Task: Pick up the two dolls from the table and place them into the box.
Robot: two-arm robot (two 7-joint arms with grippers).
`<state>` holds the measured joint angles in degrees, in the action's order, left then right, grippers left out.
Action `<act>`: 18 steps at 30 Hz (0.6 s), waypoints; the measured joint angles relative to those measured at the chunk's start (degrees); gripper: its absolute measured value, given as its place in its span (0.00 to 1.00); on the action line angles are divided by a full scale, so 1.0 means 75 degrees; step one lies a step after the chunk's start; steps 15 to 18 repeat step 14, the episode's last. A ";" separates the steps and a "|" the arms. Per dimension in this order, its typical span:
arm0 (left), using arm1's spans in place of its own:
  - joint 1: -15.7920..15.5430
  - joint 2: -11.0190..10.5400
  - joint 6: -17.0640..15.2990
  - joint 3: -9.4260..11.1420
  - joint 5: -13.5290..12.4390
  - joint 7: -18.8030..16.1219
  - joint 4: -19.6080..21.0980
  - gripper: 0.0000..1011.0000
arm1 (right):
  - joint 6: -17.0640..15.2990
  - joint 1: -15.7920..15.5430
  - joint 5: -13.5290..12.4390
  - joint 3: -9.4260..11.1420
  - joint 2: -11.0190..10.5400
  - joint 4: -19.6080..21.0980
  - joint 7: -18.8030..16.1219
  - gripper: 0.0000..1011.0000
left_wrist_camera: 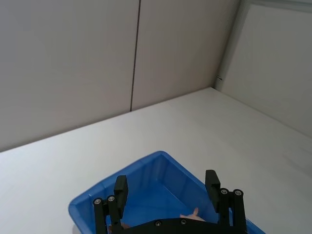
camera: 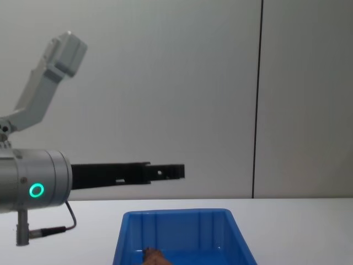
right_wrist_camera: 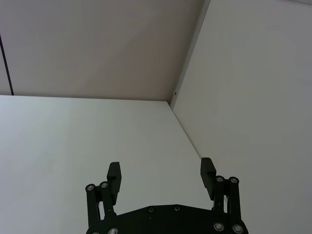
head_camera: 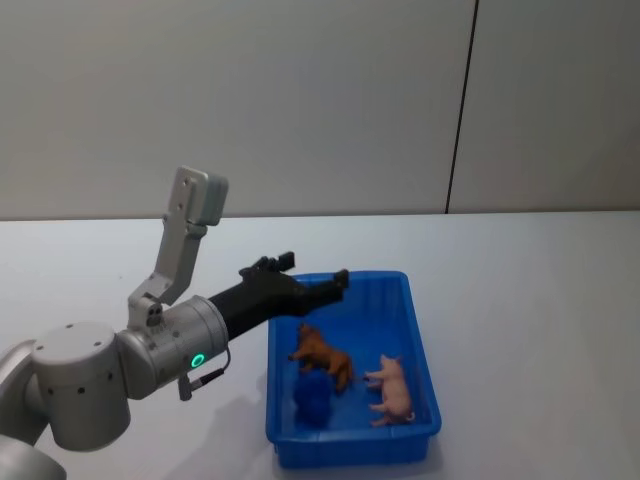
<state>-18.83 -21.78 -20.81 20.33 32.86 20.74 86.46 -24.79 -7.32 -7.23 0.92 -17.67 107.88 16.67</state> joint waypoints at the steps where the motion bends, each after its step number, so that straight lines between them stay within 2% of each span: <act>1: 0.0024 -0.0009 0.0044 -0.0006 0.0006 -0.0067 0.0043 0.99 | 0.0000 -0.0001 0.0000 0.0000 0.0000 0.0000 0.0000 0.99; 14: 0.0362 -0.0118 0.0892 -0.0129 -0.0018 -0.1527 0.0681 0.99 | 0.0000 0.0000 0.0000 0.0000 0.0000 0.0000 0.0000 0.99; 18: 0.0362 -0.0118 0.0892 -0.0129 -0.0018 -0.1527 0.0681 0.99 | 0.0000 0.0000 0.0000 0.0000 0.0000 0.0000 0.0000 0.99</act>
